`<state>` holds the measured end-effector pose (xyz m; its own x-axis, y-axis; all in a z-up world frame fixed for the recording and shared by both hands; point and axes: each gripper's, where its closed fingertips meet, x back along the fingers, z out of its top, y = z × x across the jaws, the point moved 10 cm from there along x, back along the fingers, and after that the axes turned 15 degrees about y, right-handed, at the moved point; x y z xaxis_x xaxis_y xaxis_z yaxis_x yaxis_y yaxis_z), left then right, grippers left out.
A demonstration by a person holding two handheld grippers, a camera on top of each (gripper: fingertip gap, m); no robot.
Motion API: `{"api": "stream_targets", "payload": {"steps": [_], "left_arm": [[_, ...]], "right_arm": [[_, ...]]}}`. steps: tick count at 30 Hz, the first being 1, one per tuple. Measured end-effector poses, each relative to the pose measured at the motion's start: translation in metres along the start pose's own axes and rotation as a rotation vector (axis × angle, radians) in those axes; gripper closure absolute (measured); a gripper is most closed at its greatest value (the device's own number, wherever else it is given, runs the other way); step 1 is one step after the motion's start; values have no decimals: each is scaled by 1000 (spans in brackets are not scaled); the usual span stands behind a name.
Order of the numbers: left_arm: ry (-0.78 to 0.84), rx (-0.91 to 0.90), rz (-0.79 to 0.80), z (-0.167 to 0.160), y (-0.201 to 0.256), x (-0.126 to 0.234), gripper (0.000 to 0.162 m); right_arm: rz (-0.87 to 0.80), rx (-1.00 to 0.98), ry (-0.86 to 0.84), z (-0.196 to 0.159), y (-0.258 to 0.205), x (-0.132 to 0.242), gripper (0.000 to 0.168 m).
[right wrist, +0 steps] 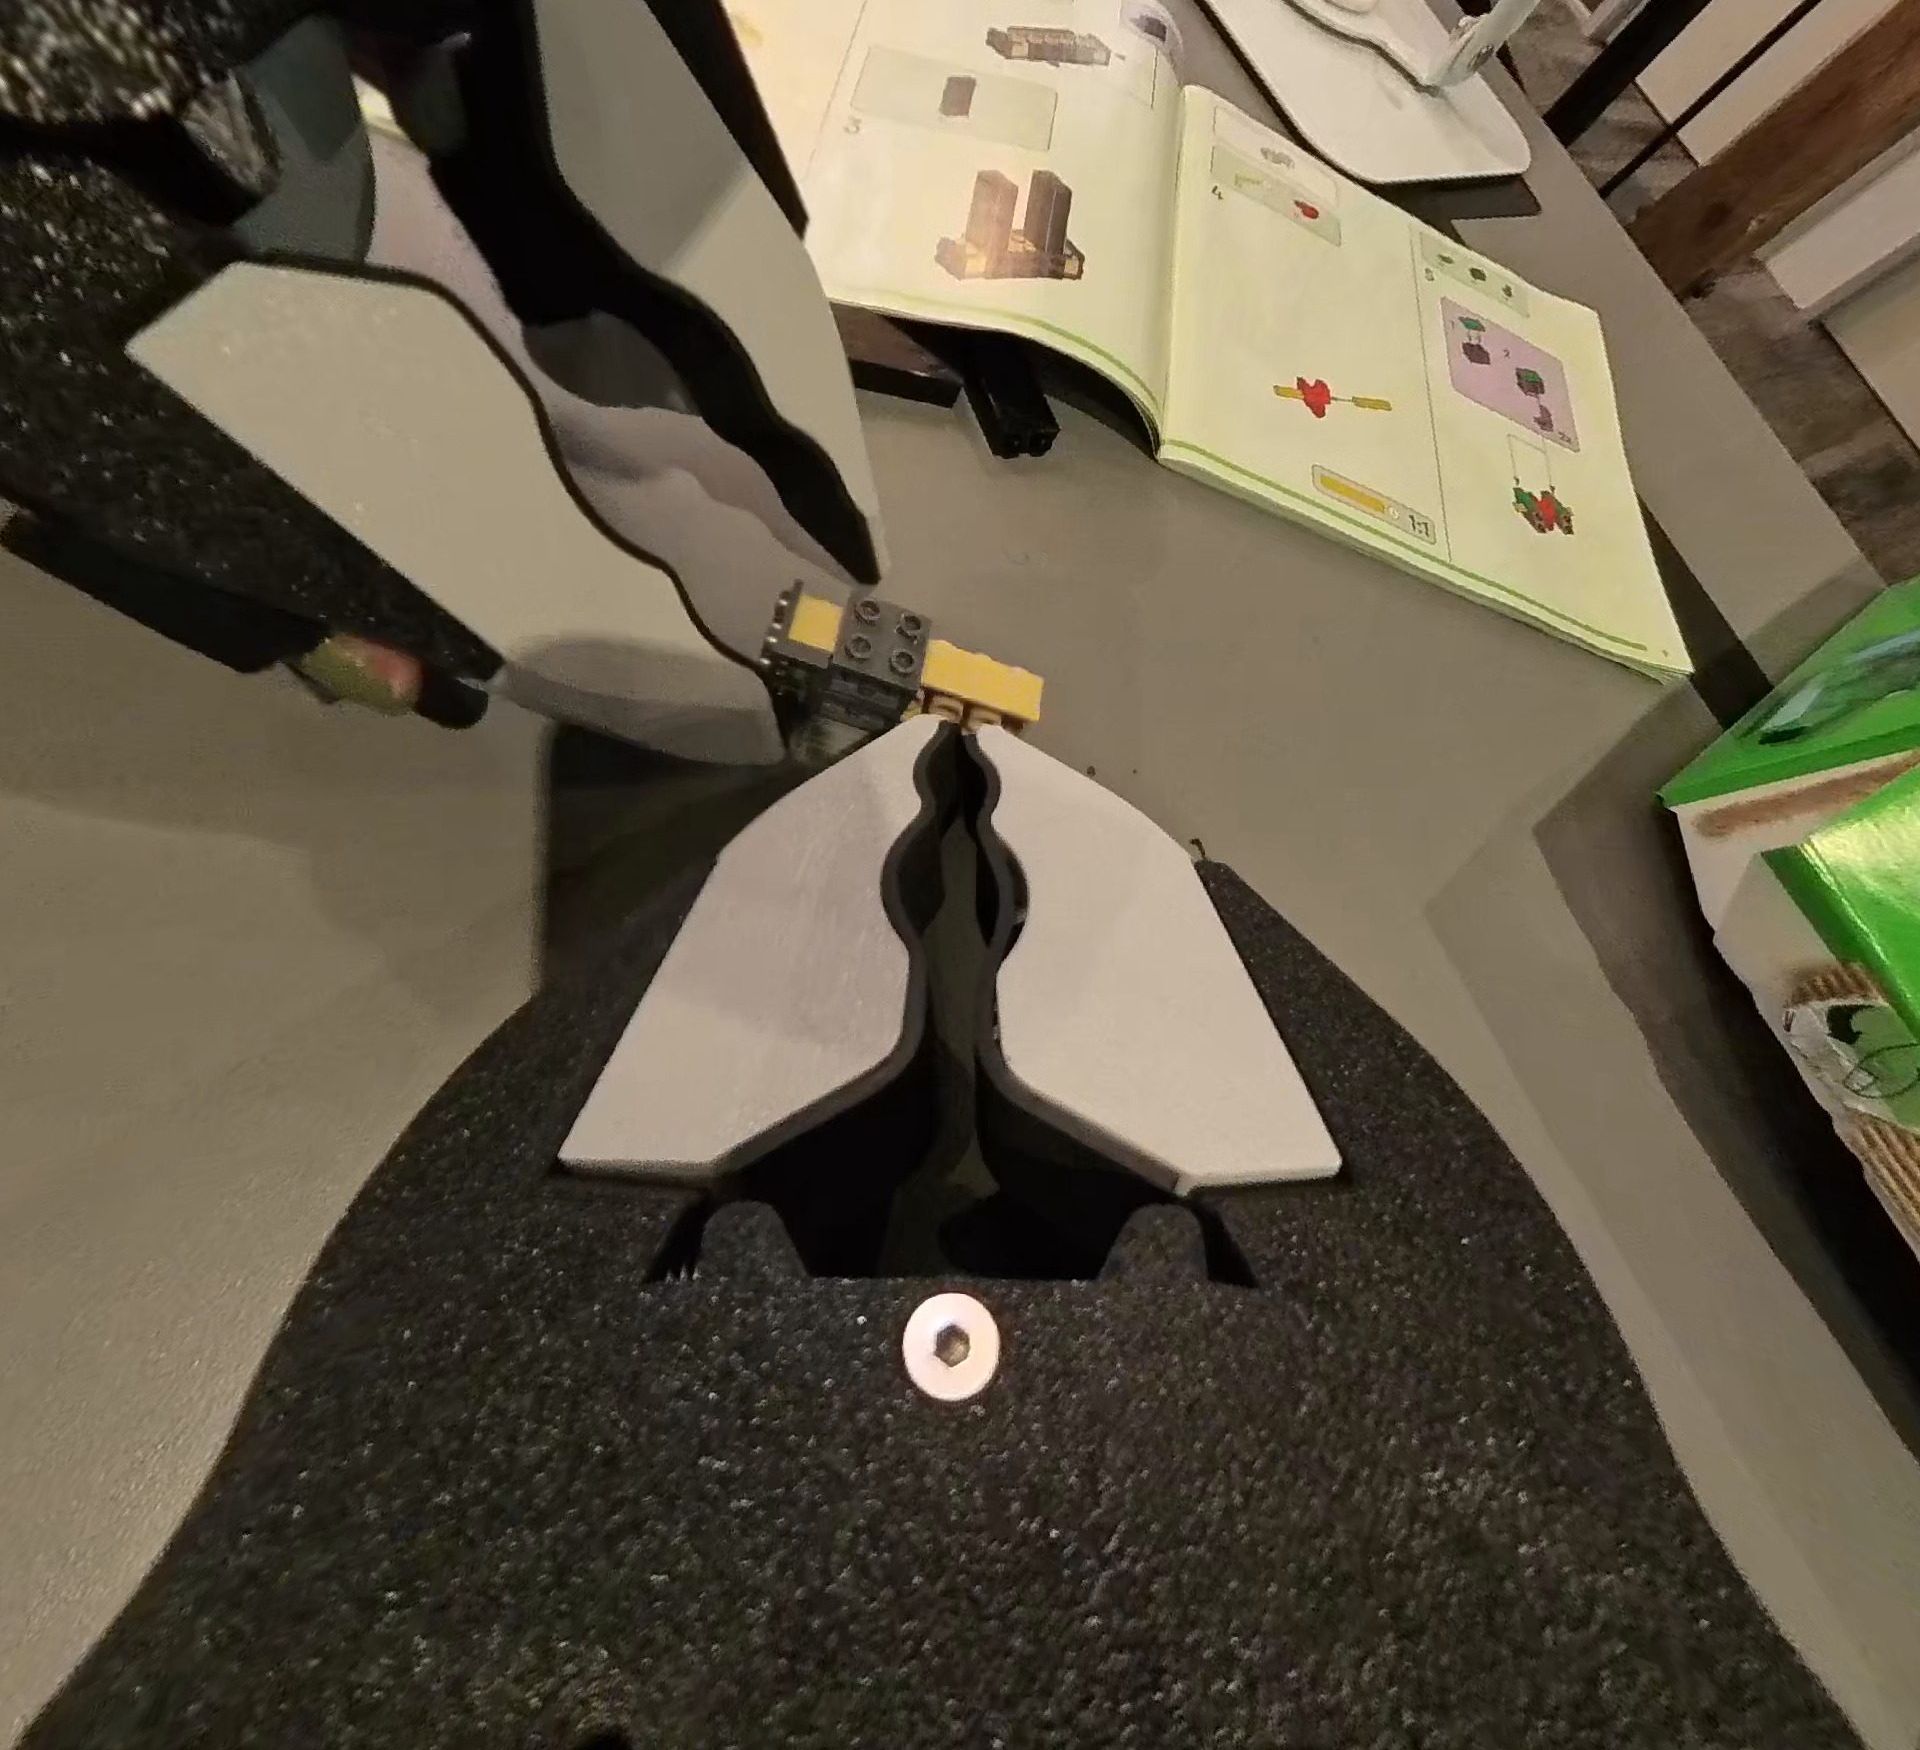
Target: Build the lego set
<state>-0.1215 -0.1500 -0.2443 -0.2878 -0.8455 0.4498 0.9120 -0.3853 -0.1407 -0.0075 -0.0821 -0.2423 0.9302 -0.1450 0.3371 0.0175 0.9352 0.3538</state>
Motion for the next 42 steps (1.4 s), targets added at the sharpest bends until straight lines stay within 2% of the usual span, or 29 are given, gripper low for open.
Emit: {"api": "stream_targets", "payload": {"steps": [11, 14, 24, 28, 30, 37, 42], "left_arm": [[-29, -102, 92, 3, -3, 5, 127], [-4, -109, 106, 6, -6, 12, 128], [15, -179, 70, 5, -4, 14, 134], [50, -208, 37, 7, -1, 15, 135], [80, -215, -16, 8, 1, 16, 140], [199, -216, -136, 11, 8, 20, 147], [257, -277, -188, 14, 17, 22, 152]], "right_arm": [[1, -56, 52, -9, 25, 15, 168], [87, -126, 21, -13, 27, 13, 156], [150, -26, 5, -11, 15, 9, 158], [161, -9, 8, -11, 13, 10, 163], [179, -5, 16, -11, 13, 11, 167], [275, -73, 67, -10, 15, 17, 167], [476, -242, 234, -3, 17, 28, 168]]}}
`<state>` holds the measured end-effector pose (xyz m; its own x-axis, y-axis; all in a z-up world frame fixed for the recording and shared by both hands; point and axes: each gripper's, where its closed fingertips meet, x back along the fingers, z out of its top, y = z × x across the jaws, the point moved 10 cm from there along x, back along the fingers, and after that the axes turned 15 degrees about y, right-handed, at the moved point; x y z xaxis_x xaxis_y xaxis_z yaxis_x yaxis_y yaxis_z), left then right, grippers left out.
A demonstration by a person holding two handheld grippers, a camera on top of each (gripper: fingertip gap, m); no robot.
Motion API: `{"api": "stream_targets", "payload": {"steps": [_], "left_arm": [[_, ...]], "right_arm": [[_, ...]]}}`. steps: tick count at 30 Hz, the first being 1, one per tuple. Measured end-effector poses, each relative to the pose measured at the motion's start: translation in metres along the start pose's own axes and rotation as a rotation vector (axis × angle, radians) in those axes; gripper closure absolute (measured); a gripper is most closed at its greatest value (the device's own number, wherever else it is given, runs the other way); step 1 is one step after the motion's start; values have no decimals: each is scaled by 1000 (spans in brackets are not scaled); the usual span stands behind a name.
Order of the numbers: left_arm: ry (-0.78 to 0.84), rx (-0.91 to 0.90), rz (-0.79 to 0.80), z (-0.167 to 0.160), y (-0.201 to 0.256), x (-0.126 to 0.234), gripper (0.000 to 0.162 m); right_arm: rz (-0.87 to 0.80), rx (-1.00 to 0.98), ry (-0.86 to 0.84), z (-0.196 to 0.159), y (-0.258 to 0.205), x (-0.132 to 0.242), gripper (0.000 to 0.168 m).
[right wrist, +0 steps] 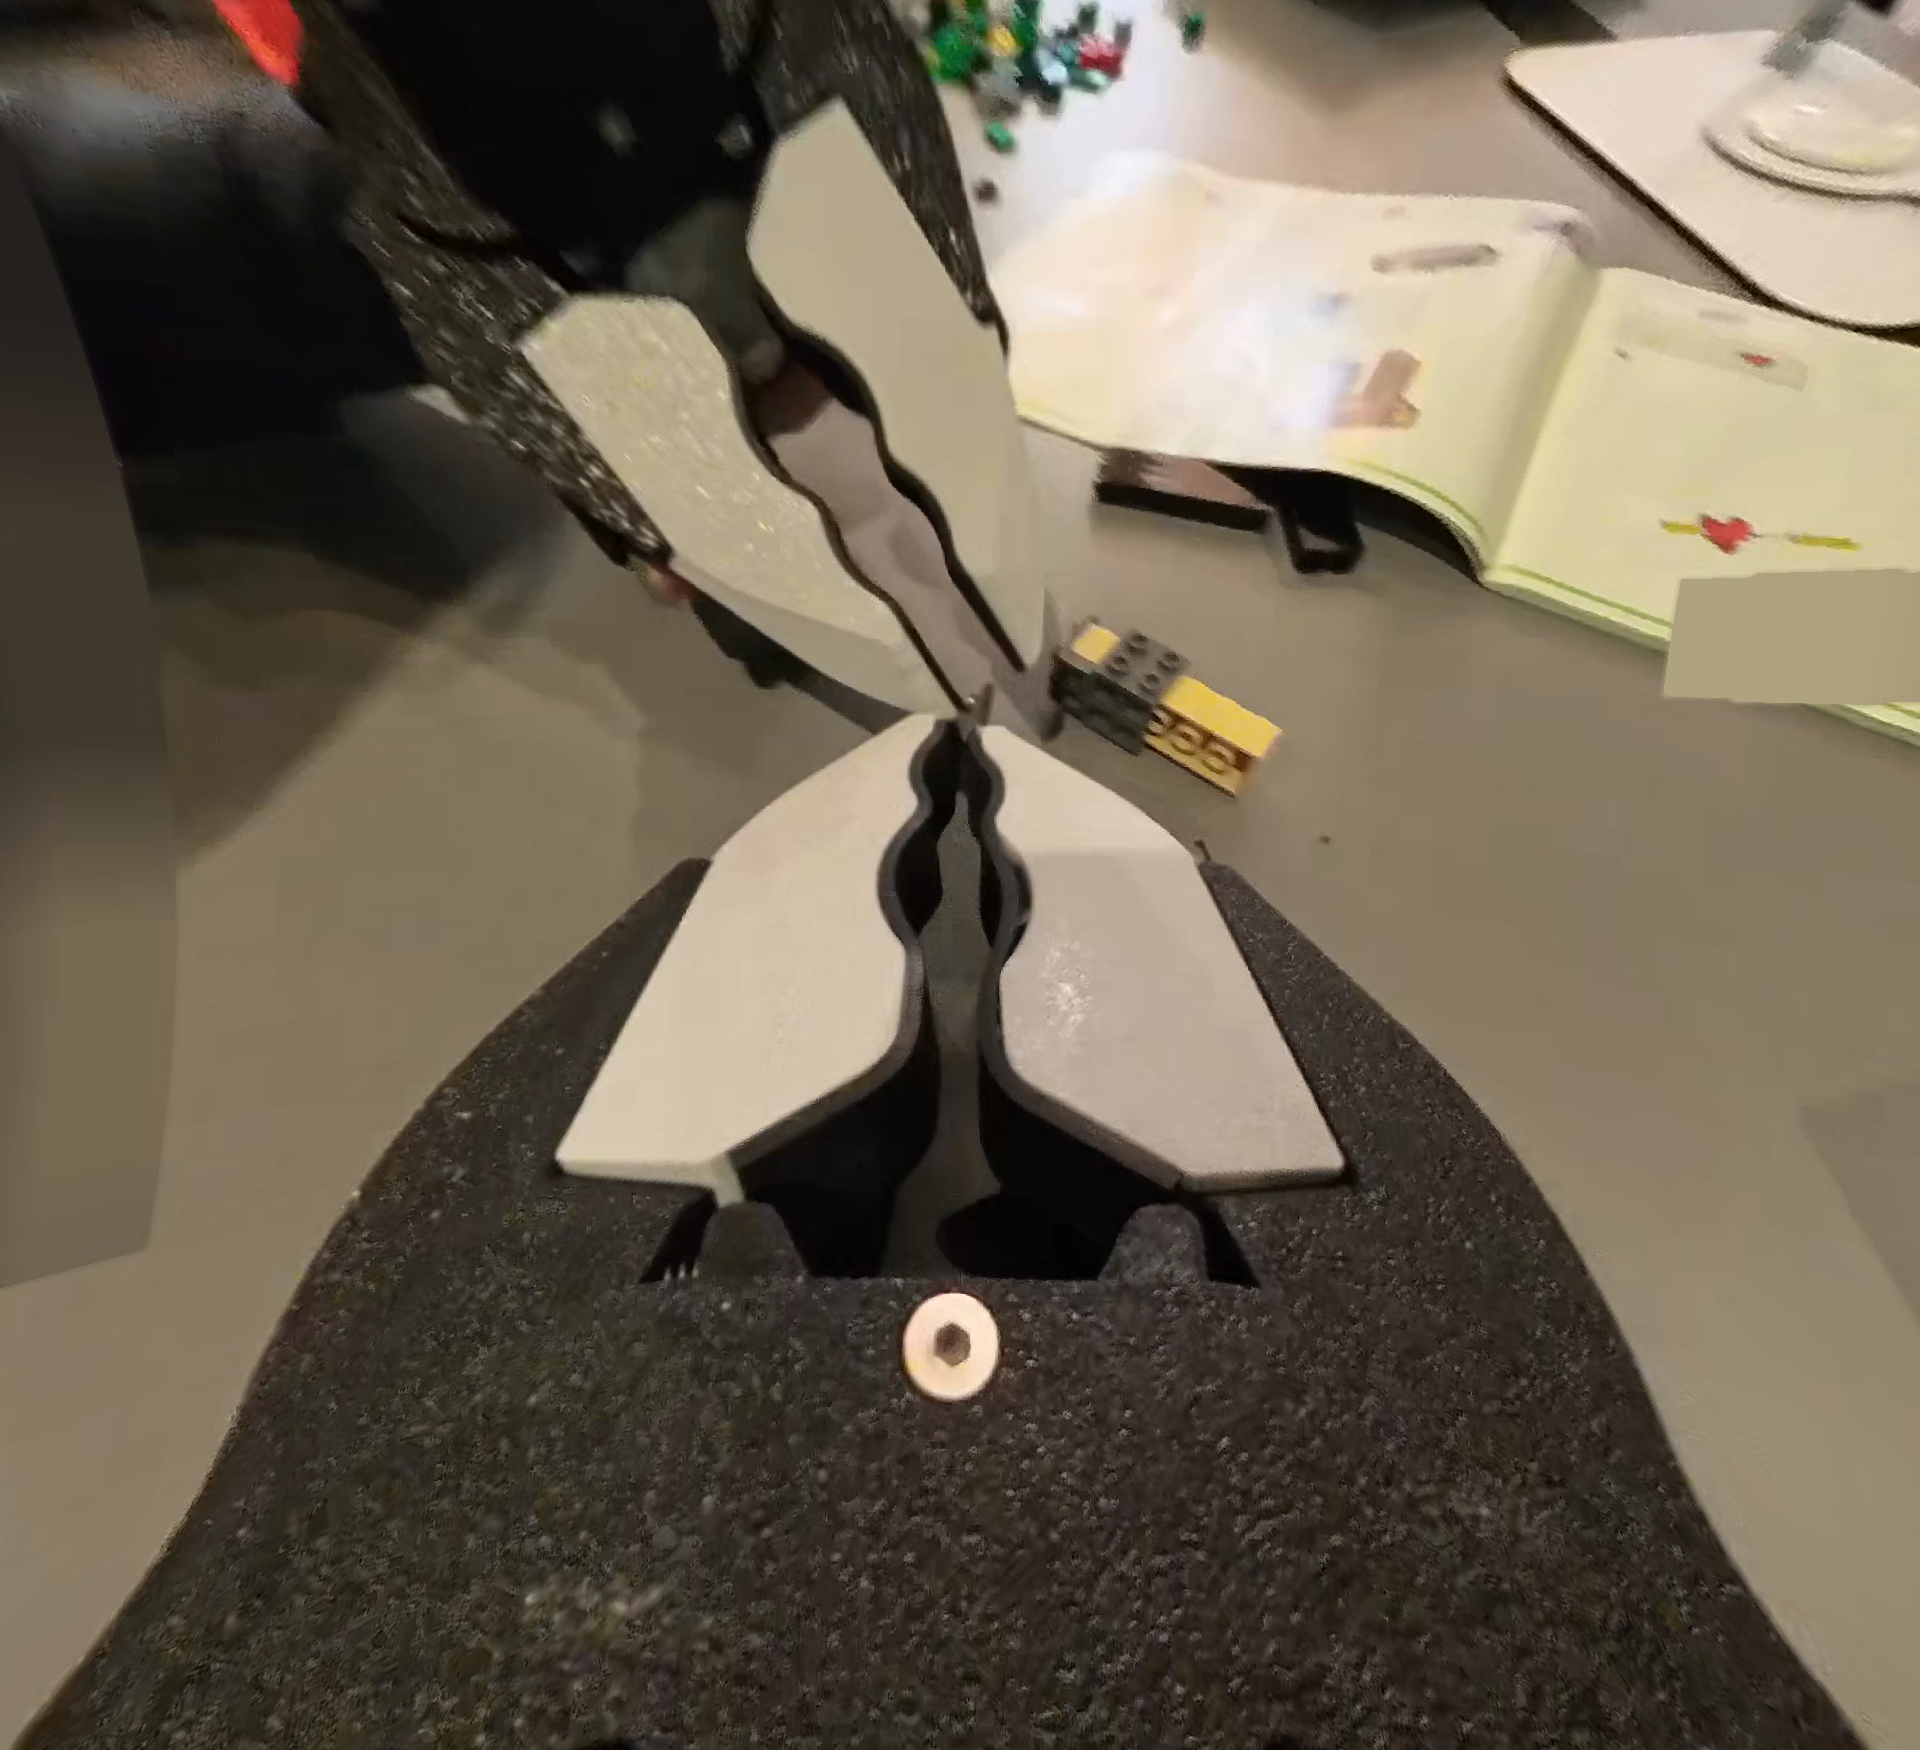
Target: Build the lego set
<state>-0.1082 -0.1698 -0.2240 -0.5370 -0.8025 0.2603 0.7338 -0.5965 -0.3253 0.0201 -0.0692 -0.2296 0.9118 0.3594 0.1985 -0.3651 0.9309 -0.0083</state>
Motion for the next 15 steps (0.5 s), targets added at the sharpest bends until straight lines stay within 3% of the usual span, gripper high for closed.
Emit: {"api": "stream_targets", "payload": {"steps": [8, 10, 15], "left_arm": [[79, 73, -80, 5, 0, 5, 162], [89, 77, -63, 6, -2, 7, 153], [96, 128, -105, 6, -1, 6, 149]], "right_arm": [[70, -74, 103, 5, 2, 7, 168], [74, -79, 113, 6, 2, 8, 168], [110, -106, 142, 7, 2, 9, 168]]}}
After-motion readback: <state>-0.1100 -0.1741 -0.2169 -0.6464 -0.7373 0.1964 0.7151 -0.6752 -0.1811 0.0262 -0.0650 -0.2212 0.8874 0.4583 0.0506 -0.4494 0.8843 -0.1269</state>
